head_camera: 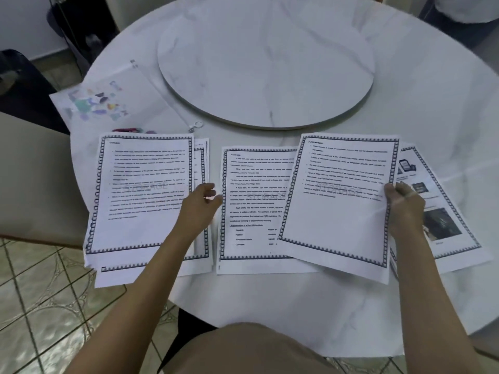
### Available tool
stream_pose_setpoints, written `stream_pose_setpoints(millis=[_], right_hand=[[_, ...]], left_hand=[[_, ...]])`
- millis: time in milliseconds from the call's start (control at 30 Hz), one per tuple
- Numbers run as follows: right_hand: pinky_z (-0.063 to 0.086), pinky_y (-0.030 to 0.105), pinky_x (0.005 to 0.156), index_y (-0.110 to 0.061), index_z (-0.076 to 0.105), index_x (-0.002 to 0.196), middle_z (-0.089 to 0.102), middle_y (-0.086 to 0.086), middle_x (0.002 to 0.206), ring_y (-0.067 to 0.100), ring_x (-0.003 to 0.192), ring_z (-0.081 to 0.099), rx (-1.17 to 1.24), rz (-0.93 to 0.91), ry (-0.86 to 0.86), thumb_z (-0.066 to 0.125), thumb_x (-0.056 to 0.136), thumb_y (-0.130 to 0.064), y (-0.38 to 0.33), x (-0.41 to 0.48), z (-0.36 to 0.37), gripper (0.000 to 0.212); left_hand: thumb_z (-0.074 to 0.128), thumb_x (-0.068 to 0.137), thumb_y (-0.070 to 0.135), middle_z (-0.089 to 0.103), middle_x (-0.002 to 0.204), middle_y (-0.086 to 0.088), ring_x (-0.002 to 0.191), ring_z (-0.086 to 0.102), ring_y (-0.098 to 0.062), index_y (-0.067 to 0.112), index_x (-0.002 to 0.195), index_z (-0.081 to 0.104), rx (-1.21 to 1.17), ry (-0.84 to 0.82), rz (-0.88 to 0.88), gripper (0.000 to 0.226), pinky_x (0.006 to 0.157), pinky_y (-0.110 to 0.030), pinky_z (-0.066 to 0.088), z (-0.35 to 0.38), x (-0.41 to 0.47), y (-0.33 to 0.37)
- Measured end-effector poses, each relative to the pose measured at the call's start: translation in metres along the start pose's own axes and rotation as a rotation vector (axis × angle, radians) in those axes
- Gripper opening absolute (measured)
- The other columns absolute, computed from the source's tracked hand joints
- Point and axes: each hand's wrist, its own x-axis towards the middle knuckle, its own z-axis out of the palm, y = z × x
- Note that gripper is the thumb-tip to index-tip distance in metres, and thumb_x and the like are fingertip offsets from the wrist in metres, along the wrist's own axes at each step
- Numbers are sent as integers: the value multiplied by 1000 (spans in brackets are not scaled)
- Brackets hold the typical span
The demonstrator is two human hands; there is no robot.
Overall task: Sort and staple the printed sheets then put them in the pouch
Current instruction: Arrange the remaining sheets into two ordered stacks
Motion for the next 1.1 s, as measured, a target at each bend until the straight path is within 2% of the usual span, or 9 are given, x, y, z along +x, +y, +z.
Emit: stream_pose_setpoints(millis=[200, 367, 467, 567, 700, 800, 867, 967, 1100], right_hand=[[43, 20, 66, 1, 62, 106, 61, 12, 92, 21, 88, 55, 17, 9, -85, 54, 91, -16, 9, -8, 11, 24], [41, 25, 65, 0, 61, 94, 57, 9, 76, 20, 79, 51, -24, 6, -139, 54, 91, -13, 13, -14, 21, 15], [44, 34, 76, 4, 62, 98, 58, 13, 88, 22, 85, 53, -66, -14, -164, 54, 91, -14, 13, -18, 27, 21], [48, 44, 85, 6, 61, 96, 58, 18, 83, 22, 83, 52, -79, -23, -187, 54, 91, -14, 10, -21, 31, 22], [46, 30, 72, -1, 60, 89, 56, 1, 72, 20, 80, 53, -53, -25, -200, 54, 92, -14, 6, -23, 35, 15], [44, 31, 71, 6, 59, 90, 59, 12, 80, 22, 78, 53, -71, -37, -207, 54, 91, -16, 5, -22, 39, 23], [43, 21, 65, 5, 58, 88, 58, 12, 82, 20, 75, 52, -95, -54, -205, 54, 91, -15, 3, -23, 45, 20], [40, 22, 65, 1, 59, 91, 55, 8, 77, 16, 70, 50, -197, -107, -212, 53, 92, -16, -3, -26, 57, 18], [40, 29, 86, 1, 60, 112, 64, 16, 104, 27, 98, 57, -396, -184, -182, 51, 92, -15, -12, -33, 72, 28]], left_hand=[[57, 90, 30, 53, 130, -12, 118, 53, -32, 4, 140, 31, -72, -61, -212, 62, 102, -41, 42, 16, 12, 10], [57, 90, 25, 57, 96, -3, 112, 56, -30, 2, 136, 38, -100, -9, -264, 55, 98, -34, 43, 27, 15, 16], [58, 88, 18, 56, 83, -1, 88, 55, -22, 15, 100, 60, -81, -16, -206, 12, 82, -25, 41, 35, 15, 14], [60, 87, 13, 56, 74, 3, 76, 55, -17, 8, 102, 62, -114, 23, -131, 16, 81, -28, 48, 43, 14, 16], [55, 90, 13, 58, 93, 1, 83, 54, -14, 5, 108, 59, -91, 134, -4, 20, 72, -14, 44, 40, 8, 20], [50, 93, 12, 55, 96, 1, 80, 51, -12, 4, 111, 56, -54, 249, 56, 21, 57, -6, 36, 18, 9, 13], [48, 94, 12, 55, 96, -1, 69, 49, -6, 4, 113, 55, -53, 318, 58, 21, 53, -2, 36, -4, 12, 6], [47, 95, 15, 57, 100, -2, 69, 50, -10, 4, 115, 54, -51, 401, 22, 24, 66, -19, 40, -41, 16, -11], [46, 95, 16, 62, 111, -13, 95, 57, -29, 4, 117, 55, -23, 484, -45, 27, 81, -30, 40, -85, 21, -38]])
